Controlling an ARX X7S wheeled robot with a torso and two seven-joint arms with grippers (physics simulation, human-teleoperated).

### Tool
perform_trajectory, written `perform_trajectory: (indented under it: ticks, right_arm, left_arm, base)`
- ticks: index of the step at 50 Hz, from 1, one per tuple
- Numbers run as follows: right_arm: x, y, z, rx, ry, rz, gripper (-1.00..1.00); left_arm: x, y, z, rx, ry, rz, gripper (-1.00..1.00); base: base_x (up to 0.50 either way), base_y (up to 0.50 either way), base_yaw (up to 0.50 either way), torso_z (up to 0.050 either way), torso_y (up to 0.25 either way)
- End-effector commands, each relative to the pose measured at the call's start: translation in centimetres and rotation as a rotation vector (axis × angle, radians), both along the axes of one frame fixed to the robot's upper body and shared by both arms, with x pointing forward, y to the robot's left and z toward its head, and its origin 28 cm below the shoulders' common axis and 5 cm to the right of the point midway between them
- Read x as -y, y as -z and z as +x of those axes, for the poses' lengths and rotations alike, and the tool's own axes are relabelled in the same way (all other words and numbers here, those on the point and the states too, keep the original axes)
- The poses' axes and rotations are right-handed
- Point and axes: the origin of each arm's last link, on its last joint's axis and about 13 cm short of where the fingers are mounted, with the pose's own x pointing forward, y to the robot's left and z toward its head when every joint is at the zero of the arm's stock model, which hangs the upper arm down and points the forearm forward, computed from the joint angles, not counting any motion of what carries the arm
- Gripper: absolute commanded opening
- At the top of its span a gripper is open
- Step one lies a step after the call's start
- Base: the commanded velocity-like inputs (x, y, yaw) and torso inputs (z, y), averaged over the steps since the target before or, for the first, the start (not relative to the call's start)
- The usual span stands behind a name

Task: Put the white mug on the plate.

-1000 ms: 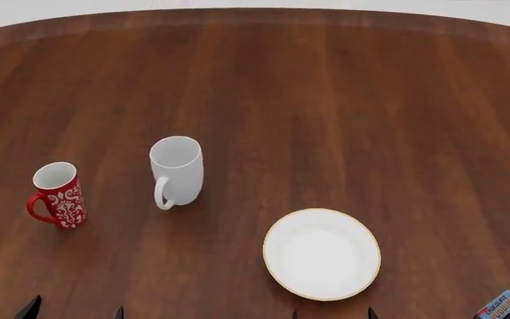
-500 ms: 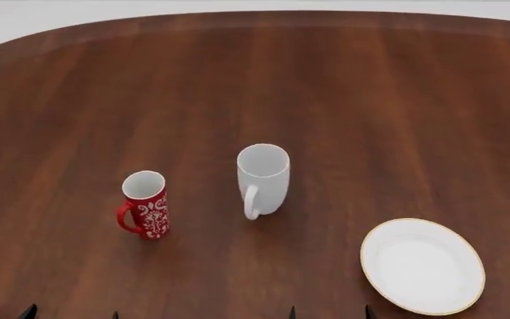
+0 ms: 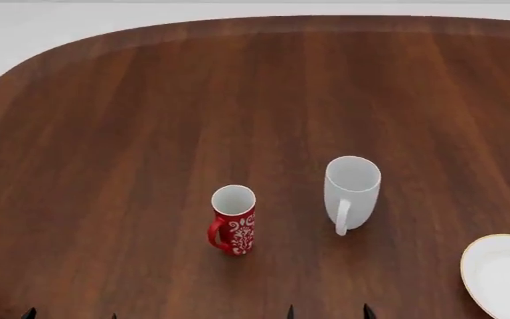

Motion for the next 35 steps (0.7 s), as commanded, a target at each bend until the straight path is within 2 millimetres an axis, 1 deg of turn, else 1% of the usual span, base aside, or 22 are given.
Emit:
perform_trajectory:
  ticks: [1,3,4,35]
  right_arm:
    - [0.14,0.04,0.19,-0.015,0.017,0.009,1.0]
    - [0.06,-0.11,0.13,0.002,0.014,0.009,1.0]
    - [-0.07,-0.01,0.06,0.027,-0.007,-0.034,1.0]
    - [0.16,-0.09,0.13,0.038,0.01,-0.015,1.0]
  left_arm:
    - [0.14,-0.05,-0.1,-0.005,0.001,-0.008,1.0]
    - [0.15,0.0,-0.11,-0.005,0.002,-0.009,1.0]
    - [0.18,0.05,-0.15,-0.01,0.002,-0.011,1.0]
    - [0.35,-0.52,-0.03,-0.008,0.002,0.01,1.0]
  base:
    - [0.0,-0.01,0.0,0.0,0.0]
    - [0.0,-0.01,0.0,0.0,0.0]
    - [0.5,0.0,0.0,0.0,0.0]
    - [0.5,0.0,0.0,0.0,0.0]
